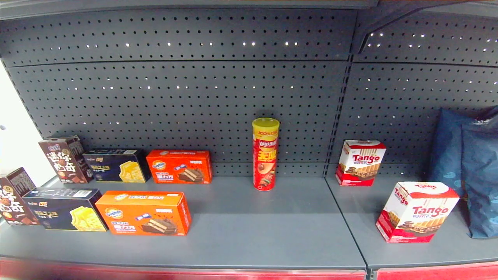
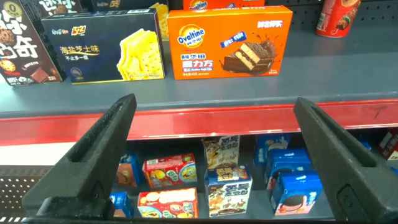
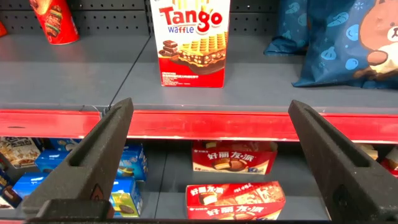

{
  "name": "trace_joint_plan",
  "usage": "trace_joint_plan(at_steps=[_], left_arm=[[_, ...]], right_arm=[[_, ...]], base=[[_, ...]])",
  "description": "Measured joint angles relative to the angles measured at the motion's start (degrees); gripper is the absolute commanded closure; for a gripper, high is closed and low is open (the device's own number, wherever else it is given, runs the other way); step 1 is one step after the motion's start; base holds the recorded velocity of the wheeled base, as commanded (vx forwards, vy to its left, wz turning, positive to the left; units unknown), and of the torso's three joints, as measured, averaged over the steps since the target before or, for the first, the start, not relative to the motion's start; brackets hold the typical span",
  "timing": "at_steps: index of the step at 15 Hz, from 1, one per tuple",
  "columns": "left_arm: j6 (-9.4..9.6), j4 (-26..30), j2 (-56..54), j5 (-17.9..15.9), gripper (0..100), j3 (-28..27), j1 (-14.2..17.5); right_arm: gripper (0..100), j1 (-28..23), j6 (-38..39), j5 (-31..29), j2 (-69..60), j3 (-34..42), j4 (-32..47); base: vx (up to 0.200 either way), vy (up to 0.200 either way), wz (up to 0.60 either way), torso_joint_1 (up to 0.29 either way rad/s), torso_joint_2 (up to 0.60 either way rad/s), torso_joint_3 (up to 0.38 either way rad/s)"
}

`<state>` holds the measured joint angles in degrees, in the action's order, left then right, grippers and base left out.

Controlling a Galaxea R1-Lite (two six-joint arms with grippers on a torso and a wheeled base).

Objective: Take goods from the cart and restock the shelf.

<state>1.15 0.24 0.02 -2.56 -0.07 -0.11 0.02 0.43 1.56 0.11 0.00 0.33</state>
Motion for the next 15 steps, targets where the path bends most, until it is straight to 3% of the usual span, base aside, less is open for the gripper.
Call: trace_joint_plan(at_steps=[2,15], left_arm=[[0.00,0.0,0.0,0.0,0,0.0,0.0],[-0.06,0.0,0.0,0.0,0,0.0,-0.1]], right_arm=[[0,0.0,0.0,0.0,0.0,0.0,0.0],[0,0.0,-0.2,-0.3,0.0,-0.1,0.0]], base=[[0.000,0.000,0.00,0.000,0.00,0.000],[0.000,0.000,0.60,0.004,0.00,0.001]])
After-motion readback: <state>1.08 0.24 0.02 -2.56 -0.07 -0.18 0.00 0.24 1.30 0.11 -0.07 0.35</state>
